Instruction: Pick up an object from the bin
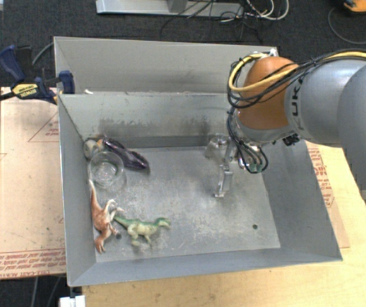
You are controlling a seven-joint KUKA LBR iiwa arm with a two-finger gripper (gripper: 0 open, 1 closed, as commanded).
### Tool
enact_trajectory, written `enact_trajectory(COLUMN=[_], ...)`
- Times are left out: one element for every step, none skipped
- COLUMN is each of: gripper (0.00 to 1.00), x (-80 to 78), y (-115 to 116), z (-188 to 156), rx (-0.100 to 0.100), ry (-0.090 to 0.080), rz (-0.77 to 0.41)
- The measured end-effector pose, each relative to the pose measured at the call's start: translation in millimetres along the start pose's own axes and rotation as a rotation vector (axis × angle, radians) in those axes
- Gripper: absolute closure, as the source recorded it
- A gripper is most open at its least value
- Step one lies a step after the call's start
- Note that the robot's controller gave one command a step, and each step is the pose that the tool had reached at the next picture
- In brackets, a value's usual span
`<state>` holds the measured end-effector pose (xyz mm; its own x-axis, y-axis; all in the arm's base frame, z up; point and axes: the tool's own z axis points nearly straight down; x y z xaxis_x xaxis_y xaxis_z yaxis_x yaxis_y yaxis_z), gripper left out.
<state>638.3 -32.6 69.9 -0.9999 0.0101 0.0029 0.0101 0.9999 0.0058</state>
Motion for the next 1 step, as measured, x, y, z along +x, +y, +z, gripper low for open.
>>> enact_trajectory(gripper=[0.00], x=[5.8], y=[-2.1], z=[-102.5], rx=[0.003], ry=[-0.007], rz=[0.149])
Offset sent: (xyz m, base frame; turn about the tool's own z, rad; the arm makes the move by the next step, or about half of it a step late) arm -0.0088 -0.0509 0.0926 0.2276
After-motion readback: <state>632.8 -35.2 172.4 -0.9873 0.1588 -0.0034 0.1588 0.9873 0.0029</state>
